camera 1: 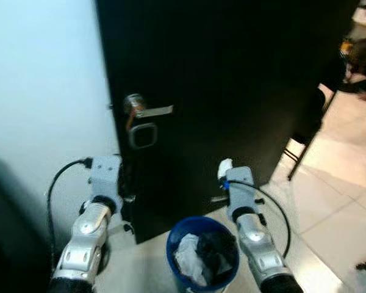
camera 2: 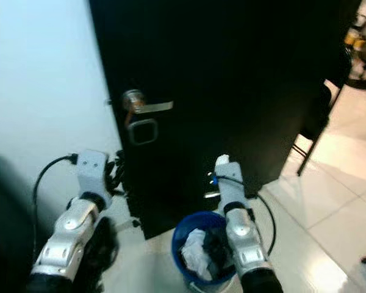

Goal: Clean up the room

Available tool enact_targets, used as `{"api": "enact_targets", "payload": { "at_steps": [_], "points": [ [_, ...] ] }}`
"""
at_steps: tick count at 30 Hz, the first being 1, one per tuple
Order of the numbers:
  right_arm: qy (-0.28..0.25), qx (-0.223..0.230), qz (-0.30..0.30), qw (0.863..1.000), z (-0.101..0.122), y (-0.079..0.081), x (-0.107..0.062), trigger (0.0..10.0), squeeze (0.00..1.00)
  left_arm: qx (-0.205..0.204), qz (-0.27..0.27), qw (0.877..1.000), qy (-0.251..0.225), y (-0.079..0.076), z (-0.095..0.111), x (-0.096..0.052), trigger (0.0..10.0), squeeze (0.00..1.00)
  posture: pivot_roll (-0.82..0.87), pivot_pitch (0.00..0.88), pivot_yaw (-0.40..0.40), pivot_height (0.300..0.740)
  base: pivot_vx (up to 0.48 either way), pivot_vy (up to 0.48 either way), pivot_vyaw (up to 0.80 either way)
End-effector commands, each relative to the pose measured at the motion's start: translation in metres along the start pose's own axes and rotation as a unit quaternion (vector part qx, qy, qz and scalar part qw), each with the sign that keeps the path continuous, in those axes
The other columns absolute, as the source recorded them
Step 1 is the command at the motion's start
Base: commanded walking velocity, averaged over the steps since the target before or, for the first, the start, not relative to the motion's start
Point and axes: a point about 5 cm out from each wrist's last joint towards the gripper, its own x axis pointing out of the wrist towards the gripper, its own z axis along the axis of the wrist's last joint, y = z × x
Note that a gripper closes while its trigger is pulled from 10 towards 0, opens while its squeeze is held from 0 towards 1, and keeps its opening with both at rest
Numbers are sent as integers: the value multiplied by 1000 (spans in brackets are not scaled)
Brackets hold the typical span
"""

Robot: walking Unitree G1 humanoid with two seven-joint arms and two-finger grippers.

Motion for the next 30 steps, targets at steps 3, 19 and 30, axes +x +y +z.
{"api": "enact_targets", "payload": {
  "at_steps": [3, 19, 30],
  "points": [
    [-1, 2, -2, 1000, 0, 4, -1, 10000, 0, 3, 0, 1000, 18, 4, -7, -2, 10000, 0, 112, 0, -20, 740, 360, 0, 0],
    [10, -1, -6, 1000, -3, 2, -1, 10000, 0, 8, -28, 998, 60, -6, -20, -4, 10000, 0, 116, 14, -26, 740, 218, 0, 0],
    [16, -6, -5, 1000, -6, 1, -2, 10000, 0, -5, -23, 998, 57, -6, -20, -5, 10000, 0, 113, 21, -30, 740, 0, -44, 0]
  ]
}}
